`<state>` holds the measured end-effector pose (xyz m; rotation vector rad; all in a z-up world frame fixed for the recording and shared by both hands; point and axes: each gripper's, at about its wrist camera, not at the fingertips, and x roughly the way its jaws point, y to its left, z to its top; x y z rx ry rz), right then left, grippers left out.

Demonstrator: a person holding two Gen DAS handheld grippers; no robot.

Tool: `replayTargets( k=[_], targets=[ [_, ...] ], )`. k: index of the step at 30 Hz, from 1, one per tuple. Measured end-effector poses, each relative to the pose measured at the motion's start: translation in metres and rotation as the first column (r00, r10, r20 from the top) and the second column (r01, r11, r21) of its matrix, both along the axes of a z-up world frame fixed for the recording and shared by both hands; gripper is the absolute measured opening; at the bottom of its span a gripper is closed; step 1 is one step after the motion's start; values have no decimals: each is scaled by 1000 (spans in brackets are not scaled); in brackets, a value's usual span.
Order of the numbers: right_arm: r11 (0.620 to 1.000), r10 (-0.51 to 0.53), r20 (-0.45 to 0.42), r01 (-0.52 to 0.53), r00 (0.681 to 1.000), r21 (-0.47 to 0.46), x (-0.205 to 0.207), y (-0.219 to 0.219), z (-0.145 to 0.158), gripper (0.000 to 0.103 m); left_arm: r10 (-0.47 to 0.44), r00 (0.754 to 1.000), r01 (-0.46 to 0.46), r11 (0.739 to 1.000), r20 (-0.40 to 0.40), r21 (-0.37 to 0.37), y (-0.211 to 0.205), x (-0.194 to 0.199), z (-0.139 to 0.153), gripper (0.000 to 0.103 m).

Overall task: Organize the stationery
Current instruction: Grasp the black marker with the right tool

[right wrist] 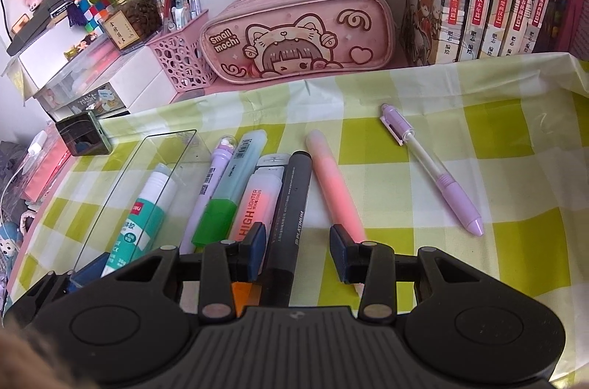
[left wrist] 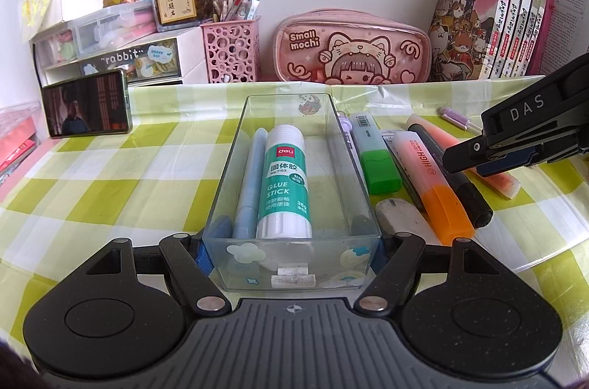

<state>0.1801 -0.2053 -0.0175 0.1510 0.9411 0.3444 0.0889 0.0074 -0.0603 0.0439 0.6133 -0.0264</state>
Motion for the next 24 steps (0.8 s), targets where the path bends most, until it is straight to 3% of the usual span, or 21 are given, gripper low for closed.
replayTargets(
  k=[9, 18, 19, 20, 21, 24],
  targets=[
    [998, 56, 2, -56, 998, 34, -1, 17, 7, 53, 0, 1000, 0, 1000, 0, 0, 0, 0, 0, 73],
    [988, 96, 48, -89, 994, -129, -3, 48, 5, 53, 0, 1000, 0, 1000, 0, 0, 0, 0, 0, 73],
    [988, 90, 49, -83, 995, -128, -3, 47, 5, 50, 0, 1000, 0, 1000, 0, 0, 0, 0, 0, 73],
    [990, 70, 55, -63, 996, -128, -3, 42, 6, 37, 0, 1000, 0, 1000, 0, 1, 0, 0, 0, 73],
    [991, 48, 49, -42, 998, -126, -1, 37, 6, 18, 0, 1000, 0, 1000, 0, 1, 0, 0, 0, 73],
    [998, 5, 21, -4, 1000, -67, 4, 21, 4, 17, 0, 1000, 0, 1000, 0, 1, 0, 0, 0, 73]
  ],
)
